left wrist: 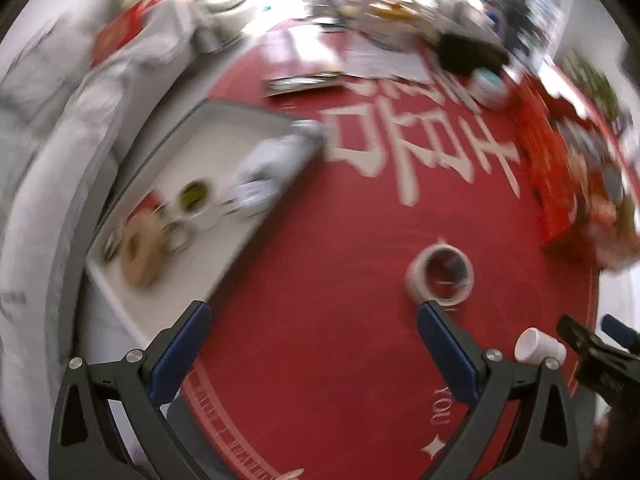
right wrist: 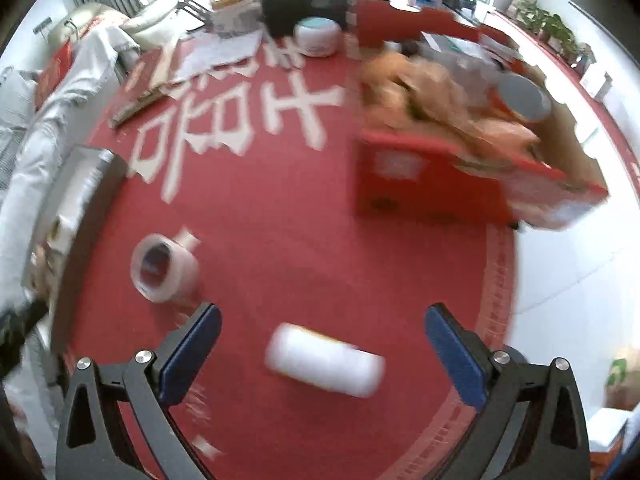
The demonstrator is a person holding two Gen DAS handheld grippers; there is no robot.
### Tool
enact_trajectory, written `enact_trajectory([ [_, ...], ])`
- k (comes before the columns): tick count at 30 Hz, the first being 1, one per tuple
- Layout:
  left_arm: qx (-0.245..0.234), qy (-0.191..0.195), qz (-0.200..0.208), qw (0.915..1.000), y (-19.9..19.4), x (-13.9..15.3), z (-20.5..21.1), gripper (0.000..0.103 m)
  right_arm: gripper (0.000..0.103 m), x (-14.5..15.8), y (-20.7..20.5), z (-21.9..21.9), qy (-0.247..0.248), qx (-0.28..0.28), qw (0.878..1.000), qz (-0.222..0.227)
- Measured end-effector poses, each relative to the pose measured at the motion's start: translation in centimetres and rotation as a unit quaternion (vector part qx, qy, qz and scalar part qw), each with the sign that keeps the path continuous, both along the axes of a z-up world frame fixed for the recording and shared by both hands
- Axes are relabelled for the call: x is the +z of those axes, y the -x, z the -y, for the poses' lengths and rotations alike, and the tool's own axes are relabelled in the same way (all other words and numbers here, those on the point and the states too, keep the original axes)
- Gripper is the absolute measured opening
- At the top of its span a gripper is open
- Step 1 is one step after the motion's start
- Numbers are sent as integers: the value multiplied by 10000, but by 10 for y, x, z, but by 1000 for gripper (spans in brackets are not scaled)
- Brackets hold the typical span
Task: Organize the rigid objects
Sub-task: 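Grasp the white masking-tape roll with left gripper while right gripper grasps the yellow-label pill bottle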
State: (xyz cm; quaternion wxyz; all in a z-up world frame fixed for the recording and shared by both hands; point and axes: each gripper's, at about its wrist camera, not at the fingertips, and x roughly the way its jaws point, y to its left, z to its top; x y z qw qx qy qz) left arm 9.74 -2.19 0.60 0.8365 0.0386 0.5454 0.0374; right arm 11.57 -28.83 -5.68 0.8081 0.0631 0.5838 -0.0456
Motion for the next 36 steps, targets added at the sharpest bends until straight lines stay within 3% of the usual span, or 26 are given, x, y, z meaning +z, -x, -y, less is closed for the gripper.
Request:
enact_trajectory([
  [4, -465, -265, 163, 9984, -17, -15, 38, 103, 102, -2, 22, 10, -461, -610, 9964, -377],
  [7, -589, -258, 15, 9979, -35, -31, 50, 103, 102, 1, 43, 5, -698, -927, 9918, -535],
  [11, -546, -229, -242, 9980, -46, -50, 54, 103, 102, 10, 52, -15, -513, -176, 9972, -511],
  [15, -665, -263, -132, 9973, -53, -55, 61, 103, 102, 17, 64, -38, -393, 868, 9941, -515],
  [20, -880, -89, -31, 9961, -55, -60, 69, 103, 102, -4, 62, -51, -866, 665, 9882, -1069],
  [23, -976, -6, -73, 9952, -57, -66, 72, 103, 102, -21, 62, -61, -878, 558, 9858, -1317],
  [26, -1071, -274, -396, 9931, -59, -85, 79, 103, 102, -30, 59, -74, -708, 660, 9851, -1424],
  [27, -975, -125, -223, 9949, -58, -84, 75, 103, 102, -31, 57, -79, -581, 734, 9852, -1436],
  [29, -878, 30, -312, 9956, -61, -87, 71, 103, 98, -33, 55, -87, -298, 842, 9856, -1437],
  [32, -698, 438, -529, 9952, -66, -92, 61, 103, 76, -29, 55, -95, 176, 1070, 9859, -1274],
  [34, -661, 496, -567, 9950, -68, -93, 60, 103, 55, -26, 53, -96, 223, 1183, 9860, -1150],
  [36, -669, 491, -662, 9944, -70, -93, 61, 103, 48, -25, 50, -100, 262, 1350, 9845, -1091],
])
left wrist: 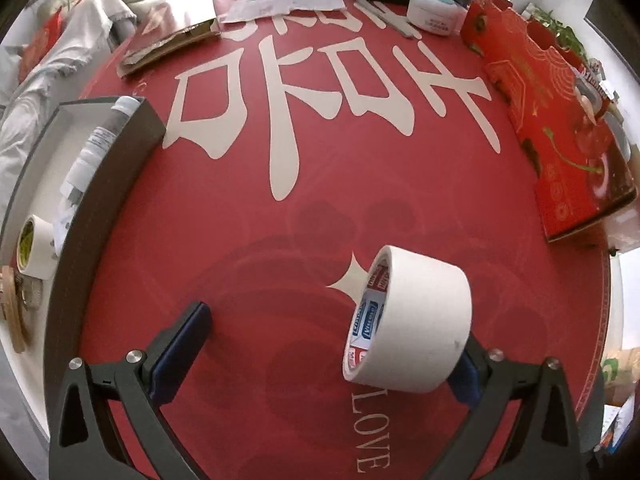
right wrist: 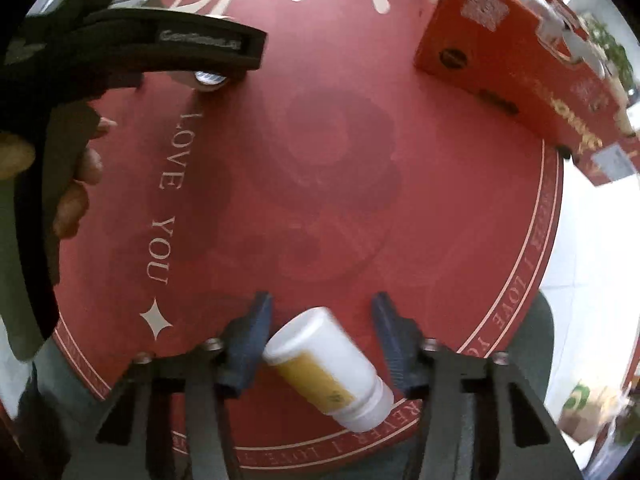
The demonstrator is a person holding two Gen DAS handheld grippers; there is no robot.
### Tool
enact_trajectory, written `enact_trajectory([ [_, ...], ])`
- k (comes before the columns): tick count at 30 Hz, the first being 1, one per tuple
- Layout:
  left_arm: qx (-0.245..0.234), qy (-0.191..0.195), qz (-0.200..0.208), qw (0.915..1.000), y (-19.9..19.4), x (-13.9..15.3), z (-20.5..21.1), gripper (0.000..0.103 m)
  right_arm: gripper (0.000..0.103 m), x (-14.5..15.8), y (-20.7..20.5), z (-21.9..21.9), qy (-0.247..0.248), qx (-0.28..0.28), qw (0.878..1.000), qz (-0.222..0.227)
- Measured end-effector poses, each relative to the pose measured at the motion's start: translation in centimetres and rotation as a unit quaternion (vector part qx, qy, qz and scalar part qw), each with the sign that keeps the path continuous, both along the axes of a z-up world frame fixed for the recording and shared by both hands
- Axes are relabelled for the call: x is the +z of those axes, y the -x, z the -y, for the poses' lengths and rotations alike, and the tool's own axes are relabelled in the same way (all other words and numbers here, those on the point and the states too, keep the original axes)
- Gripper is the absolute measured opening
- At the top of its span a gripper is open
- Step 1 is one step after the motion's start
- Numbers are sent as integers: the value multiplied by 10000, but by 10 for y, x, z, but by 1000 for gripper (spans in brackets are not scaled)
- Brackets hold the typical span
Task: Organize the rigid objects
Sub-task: 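Grasp the white masking-tape roll with left gripper while right gripper grasps the yellow-label pill bottle, then carry the tape roll in left gripper and pill bottle in right gripper over the tray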
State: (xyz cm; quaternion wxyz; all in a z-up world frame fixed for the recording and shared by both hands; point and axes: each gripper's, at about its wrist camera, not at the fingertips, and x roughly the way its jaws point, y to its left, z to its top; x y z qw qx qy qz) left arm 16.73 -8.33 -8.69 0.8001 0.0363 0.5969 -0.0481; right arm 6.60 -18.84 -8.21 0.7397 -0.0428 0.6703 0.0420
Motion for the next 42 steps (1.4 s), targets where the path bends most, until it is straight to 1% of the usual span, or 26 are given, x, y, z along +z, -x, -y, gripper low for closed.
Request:
enact_trajectory([
  [1, -44, -36, -18, 10000, -1, 0, 1, 103, 45, 0, -1, -2, 3, 60, 10000, 11],
  [2, -135, -57, 23, 9999, 0, 3, 4, 97, 43, 0, -3, -5, 14, 132, 9999, 22],
  [3, -241, 1, 107, 9997, 2, 7, 7, 80, 41, 0, -2, -6, 17, 165, 9999, 25],
  [4, -344, 45, 184, 9992, 4, 10, 11, 68, 41, 0, -2, -6, 11, 176, 9998, 25],
  [5, -456, 17, 254, 9986, 6, 14, 15, 36, 41, 0, -4, -5, -24, 165, 9999, 32],
  [6, -592, -86, 268, 9978, 8, 16, 21, 32, 40, 1, -2, -1, -95, 156, 9998, 45],
  [7, -606, -158, 262, 9977, 9, 15, 23, 32, 40, 4, 0, 6, -265, 122, 9996, 45],
  [8, -582, -154, 265, 9978, 10, 16, 24, 32, 40, 11, 17, 23, -404, 77, 9991, 49],
  [9, -471, -83, 230, 9986, 12, 16, 19, 32, 40, 14, 18, 32, -560, 7, 9984, 68],
  [11, -280, 13, 183, 9994, 13, 18, 11, 32, 39, 21, 23, 49, -658, -25, 9977, 139],
  [14, -94, 143, 325, 9993, 22, 33, -2, 32, 39, 28, 23, 65, -858, -153, 9960, 212],
  [17, 58, 214, 580, 9981, 41, 60, -15, 32, 39, 33, 22, 77, -1019, -269, 9940, 293],
  [18, 116, 212, 647, 9976, 48, 67, -20, 32, 39, 35, 30, 82, -1057, -288, 9934, 327],
  [21, 348, 285, 797, 9958, 64, 83, -32, 32, 39, 43, 31, 87, -1327, -413, 9895, 397],
  [23, 489, 334, 841, 9947, 76, 90, -39, 32, 39, 52, 34, 91, -1394, -441, 9881, 479],
  [27, 754, 349, 886, 9926, 93, 93, -55, 32, 35, 59, 42, 72, -1458, -425, 9866, 600],
  [29, 809, 381, 850, 9924, 102, 90, -60, 32, 34, 55, 41, 53, -1376, -348, 9881, 600],
  [31, 874, 382, 808, 9922, 108, 86, -64, 32, 34, 43, 39, 43, -1161, -110, 9917, 548],
  [32, 890, 390, 801, 9920, 111, 85, -66, 32, 34, 34, 38, 36, -977, 56, 9943, 415],
  [33, 904, 398, 801, 9919, 115, 84, -68, 32, 43, 27, 35, 30, -894, 111, 9953, 364],
  [34, 913, 387, 799, 9919, 118, 83, -70, 32, 57, 24, 36, 29, -823, 126, 9959, 347],
  [35, 917, 373, 793, 9919, 120, 82, -71, 32, 60, 24, 37, 27, -757, 121, 9961, 443],
  [37, 916, 312, 784, 9922, 123, 81, -71, 32, 62, 24, 35, 27, -805, 75, 9953, 531],
  [39, 891, 283, 794, 9924, 125, 82, -69, 32, 62, 20, 31, 25, -811, 52, 9956, 458],
  [41, 866, 237, 816, 9926, 127, 83, -67, 32, 61, 9, 27, 17, -623, 177, 9975, 265],
  [42, 851, 203, 832, 9927, 128, 84, -66, 32, 56, 10, 28, 13, -428, 279, 9982, 303],
])
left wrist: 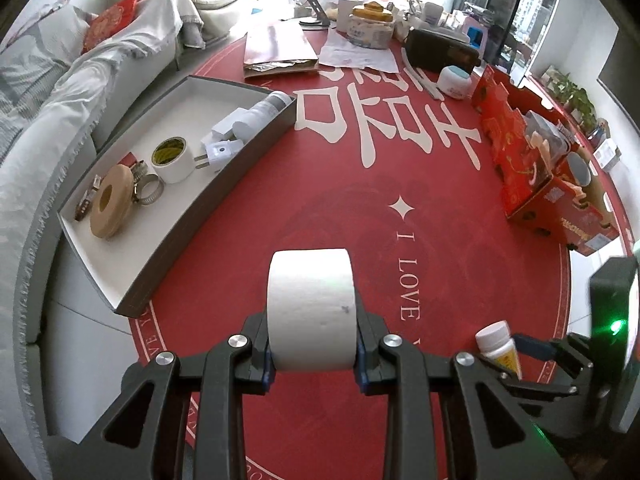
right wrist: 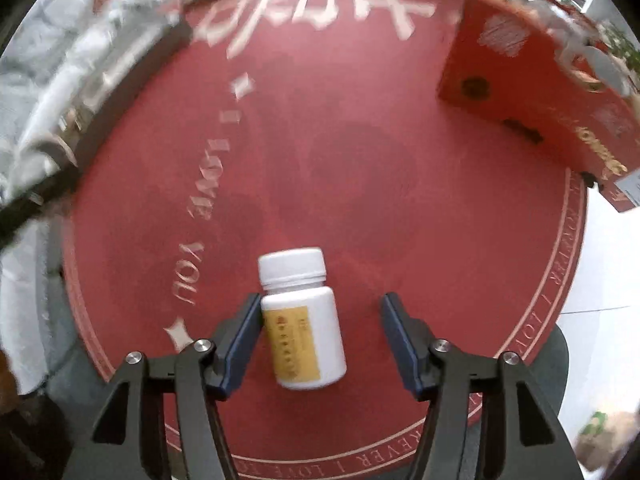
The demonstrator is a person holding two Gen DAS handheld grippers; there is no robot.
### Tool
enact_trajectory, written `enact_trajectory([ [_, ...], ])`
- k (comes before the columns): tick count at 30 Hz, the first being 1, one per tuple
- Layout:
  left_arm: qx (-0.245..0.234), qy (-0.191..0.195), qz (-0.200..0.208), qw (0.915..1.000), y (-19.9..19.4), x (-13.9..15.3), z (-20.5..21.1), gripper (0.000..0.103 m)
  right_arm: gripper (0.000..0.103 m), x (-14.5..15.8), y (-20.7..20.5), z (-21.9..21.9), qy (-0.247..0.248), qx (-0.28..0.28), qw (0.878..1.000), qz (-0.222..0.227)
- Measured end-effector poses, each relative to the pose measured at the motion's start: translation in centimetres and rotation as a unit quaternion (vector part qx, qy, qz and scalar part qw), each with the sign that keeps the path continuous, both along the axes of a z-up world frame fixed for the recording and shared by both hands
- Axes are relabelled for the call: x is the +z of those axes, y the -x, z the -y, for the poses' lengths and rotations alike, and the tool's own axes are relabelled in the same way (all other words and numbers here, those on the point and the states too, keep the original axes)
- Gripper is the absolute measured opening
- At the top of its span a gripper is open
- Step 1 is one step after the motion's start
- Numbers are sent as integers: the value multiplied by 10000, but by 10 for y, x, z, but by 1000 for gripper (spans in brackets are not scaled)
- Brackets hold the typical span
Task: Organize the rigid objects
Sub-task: 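Carry the tape roll in left gripper and pill bottle in right gripper over the tray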
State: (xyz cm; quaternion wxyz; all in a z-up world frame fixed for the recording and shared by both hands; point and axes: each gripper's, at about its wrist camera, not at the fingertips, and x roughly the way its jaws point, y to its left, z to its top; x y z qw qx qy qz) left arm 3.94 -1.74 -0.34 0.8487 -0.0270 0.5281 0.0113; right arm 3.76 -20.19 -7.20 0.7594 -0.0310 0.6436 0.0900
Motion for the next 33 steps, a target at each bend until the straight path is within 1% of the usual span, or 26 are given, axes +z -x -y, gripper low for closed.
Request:
enact_trajectory([
  [1, 2, -52, 16, 10000, 1, 1, 1, 32, 40, 0, 0, -8, 187, 158, 9997, -5],
  [2, 12, -83, 26, 10000, 2, 3, 1, 32, 37, 1, 2, -15, 451, 328, 9984, 59],
  [4, 43, -99, 89, 9999, 4, 10, -1, 32, 37, 6, 4, -21, 454, 413, 9981, 95],
  [7, 187, -66, 256, 9995, 7, 32, -9, 32, 37, 31, 5, -23, 165, 346, 9986, 359],
  [10, 367, -6, 517, 9980, 5, 64, -18, 32, 37, 78, 0, -26, -293, 247, 9959, 816],
  [11, 438, 20, 656, 9969, 5, 79, -21, 32, 37, 101, -3, -29, -487, 228, 9930, 1049],
  [12, 498, 46, 784, 9957, 4, 92, -25, 32, 37, 116, -5, -31, -596, 219, 9907, 1202],
  [13, 559, 59, 894, 9944, 3, 103, -28, 32, 37, 138, -8, -34, -767, 218, 9865, 1432],
  [16, 799, 58, 1293, 9884, 1, 142, -43, 32, 37, 187, -21, -56, -1130, 255, 9745, 1919],
  [18, 995, -40, 1521, 9833, -4, 164, -57, 32, 37, 213, -34, -72, -1332, 319, 9667, 2160],
  [20, 1228, -174, 1663, 9782, -9, 176, -72, 32, 37, 237, -46, -89, -1480, 395, 9598, 2350],
  [23, 1594, -315, 1681, 9723, -20, 182, -98, 32, 37, 256, -61, -112, -1555, 530, 9538, 2517],
  [26, 1915, -357, 1574, 9681, -30, 178, -124, 32, 37, 269, -78, -142, -1632, 713, 9505, 2547],
  [30, 2226, -365, 1381, 9644, -42, 161, -153, 32, 37, 267, -98, -176, -1587, 925, 9504, 2509],
  [33, 2365, -435, 1257, 9625, -51, 146, -166, 32, 37, 253, -112, -201, -1495, 1137, 9515, 2435],
])
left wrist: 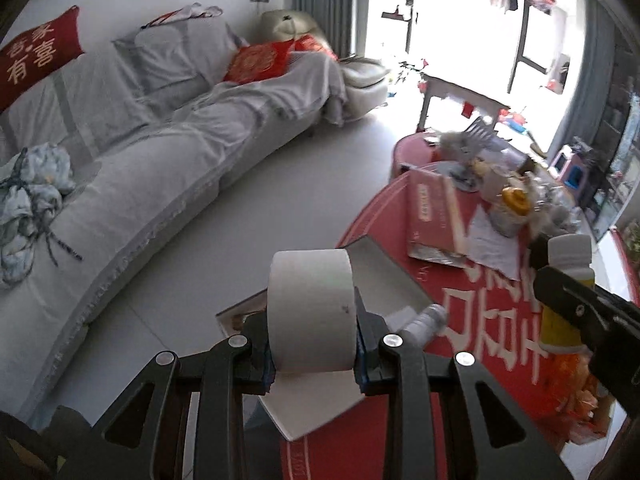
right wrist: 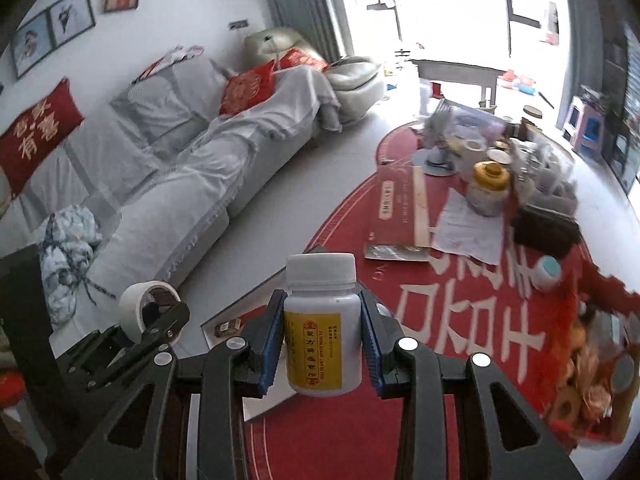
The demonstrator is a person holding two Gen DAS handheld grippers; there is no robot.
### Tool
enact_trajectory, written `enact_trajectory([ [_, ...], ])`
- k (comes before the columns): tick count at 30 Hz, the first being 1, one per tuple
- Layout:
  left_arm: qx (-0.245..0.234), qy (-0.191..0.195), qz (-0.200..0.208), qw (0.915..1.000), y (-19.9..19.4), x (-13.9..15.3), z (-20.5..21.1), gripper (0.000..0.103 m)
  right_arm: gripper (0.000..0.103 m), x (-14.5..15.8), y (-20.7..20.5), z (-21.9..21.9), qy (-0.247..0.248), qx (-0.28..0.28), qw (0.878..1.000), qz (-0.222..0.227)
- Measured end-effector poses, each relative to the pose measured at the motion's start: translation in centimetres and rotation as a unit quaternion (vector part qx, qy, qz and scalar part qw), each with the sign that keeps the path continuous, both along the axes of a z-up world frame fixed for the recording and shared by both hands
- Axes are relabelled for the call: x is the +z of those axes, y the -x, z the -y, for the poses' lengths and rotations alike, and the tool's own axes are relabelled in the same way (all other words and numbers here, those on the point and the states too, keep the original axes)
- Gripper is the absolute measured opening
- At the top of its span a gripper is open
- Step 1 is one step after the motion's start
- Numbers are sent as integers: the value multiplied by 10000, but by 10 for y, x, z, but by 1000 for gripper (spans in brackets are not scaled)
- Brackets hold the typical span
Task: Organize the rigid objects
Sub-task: 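Carry the tape roll in left gripper and pill bottle in right gripper over the tray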
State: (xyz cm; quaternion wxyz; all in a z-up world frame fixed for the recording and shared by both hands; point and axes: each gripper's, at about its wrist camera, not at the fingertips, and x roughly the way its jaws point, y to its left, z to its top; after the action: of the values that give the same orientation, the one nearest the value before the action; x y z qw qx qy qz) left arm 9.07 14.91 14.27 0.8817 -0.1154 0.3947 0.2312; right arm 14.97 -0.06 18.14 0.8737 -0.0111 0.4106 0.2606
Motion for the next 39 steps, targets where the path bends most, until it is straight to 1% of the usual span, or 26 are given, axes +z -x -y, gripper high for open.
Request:
enact_trajectory([
  [5, 173, 239, -335, 9990, -20, -37, -22, 32, 37, -36, -26, -29, 260, 89, 9992, -305],
  [9, 270, 386, -539, 9974, -35, -61, -32, 32, 37, -60, -44, -42, 393, 80, 9975, -573],
  [13, 338, 482, -673, 9960, -46, -78, -39, 32, 37, -82, -58, -51, 526, 44, 9952, -818],
  [18, 295, 539, -922, 9938, -59, -100, -44, 32, 37, -108, -68, -61, 739, 46, 9924, -985],
  [21, 327, 597, -1025, 9924, -64, -112, -48, 32, 37, -120, -74, -63, 773, 23, 9909, -1103],
  [28, 324, 639, -1204, 9901, -77, -130, -51, 32, 37, -144, -89, -73, 850, -13, 9881, -1282],
  [39, 338, 643, -1353, 9881, -93, -149, -55, 32, 37, -168, -103, -87, 1049, 53, 9847, -1390],
])
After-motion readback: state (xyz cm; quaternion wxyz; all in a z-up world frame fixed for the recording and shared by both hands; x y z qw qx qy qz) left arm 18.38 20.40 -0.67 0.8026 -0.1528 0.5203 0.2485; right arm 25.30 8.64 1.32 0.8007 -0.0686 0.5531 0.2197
